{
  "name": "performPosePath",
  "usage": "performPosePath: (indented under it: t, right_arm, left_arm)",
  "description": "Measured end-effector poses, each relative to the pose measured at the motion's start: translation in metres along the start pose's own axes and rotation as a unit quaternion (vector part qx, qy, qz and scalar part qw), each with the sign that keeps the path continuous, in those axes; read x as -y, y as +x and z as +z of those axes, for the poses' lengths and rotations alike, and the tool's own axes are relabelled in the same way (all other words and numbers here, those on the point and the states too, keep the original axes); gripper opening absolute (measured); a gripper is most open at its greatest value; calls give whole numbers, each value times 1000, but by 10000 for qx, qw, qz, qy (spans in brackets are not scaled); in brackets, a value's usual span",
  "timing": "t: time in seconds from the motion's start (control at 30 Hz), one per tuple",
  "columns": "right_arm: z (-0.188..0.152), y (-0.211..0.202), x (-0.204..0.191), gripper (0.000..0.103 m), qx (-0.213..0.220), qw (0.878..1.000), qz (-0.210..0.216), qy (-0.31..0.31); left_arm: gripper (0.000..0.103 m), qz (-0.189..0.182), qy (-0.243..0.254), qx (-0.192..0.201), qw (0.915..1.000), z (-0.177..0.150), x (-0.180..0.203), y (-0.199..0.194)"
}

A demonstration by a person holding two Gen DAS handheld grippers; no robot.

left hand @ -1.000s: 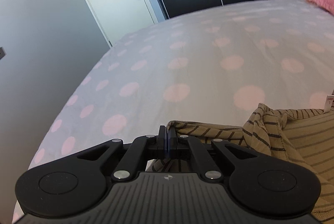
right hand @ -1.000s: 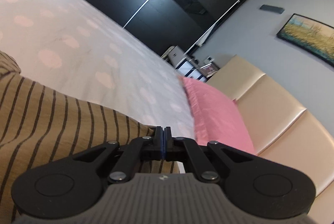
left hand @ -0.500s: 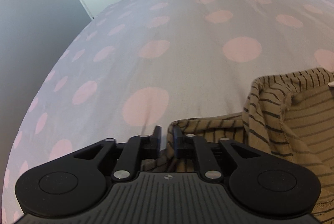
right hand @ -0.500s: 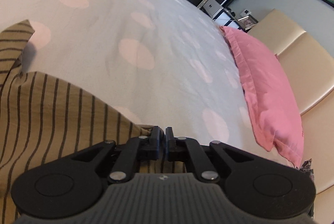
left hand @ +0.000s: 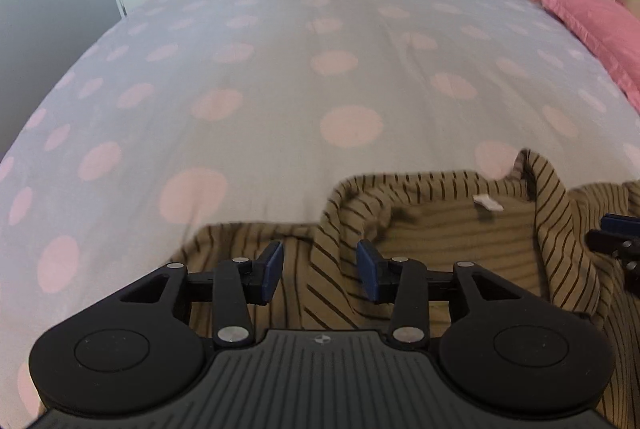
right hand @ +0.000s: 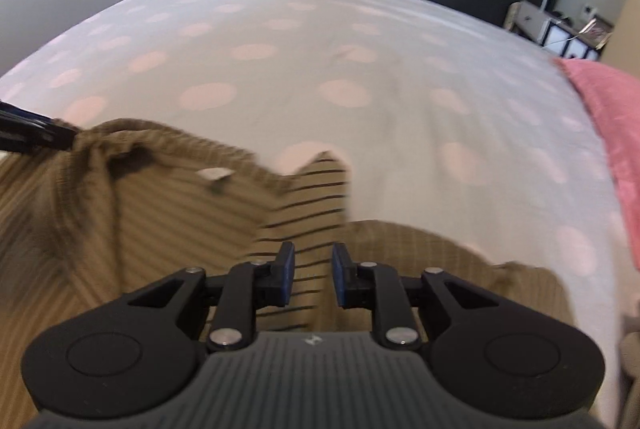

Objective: Fold clothes
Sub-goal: 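Lower the shirt onto the bed and open both grippers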

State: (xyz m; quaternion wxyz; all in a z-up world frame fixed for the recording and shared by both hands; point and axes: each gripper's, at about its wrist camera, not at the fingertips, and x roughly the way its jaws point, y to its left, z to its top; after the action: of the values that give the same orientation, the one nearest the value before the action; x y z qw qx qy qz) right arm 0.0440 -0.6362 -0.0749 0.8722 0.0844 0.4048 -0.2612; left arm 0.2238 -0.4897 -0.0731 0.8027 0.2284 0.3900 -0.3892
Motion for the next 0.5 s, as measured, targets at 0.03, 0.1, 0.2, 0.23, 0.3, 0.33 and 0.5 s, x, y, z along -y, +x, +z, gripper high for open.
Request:
performPosePath:
  t: [0.03,0.1,0.2,0.23,0.3,0.33,0.5]
  right_arm:
    - [1,4,-7,34,-78,9999,97,41]
    - [2,15,-15,36,-268,9993,200,158]
    - [0,35,-15,35,-513,9979,150,355]
    - [-1,40,-14,30,-580,9973,158,419]
    - [-5,45,-9,16,-636,9961,252,550]
    - [-5,45,-7,8,-606,9960,293,588]
    - [4,32,-2,1,-114,9970,370,676]
  left_arm:
    - [38,28,-5,-59,10000,-2,2,5]
    - [38,87,-96,-169,9998,-3,2,16]
    - [20,95,-267,-303,9991,-4,-6,30]
    - [11,-31,-315,-366,9988,-6,-9,33]
    - [1,-263,-313,-385,9984,-7,-11,36]
    - [1,-377,-311,-392,9980,-8,-12,37]
    - [0,-598,-485,258,9967,3,-11,27]
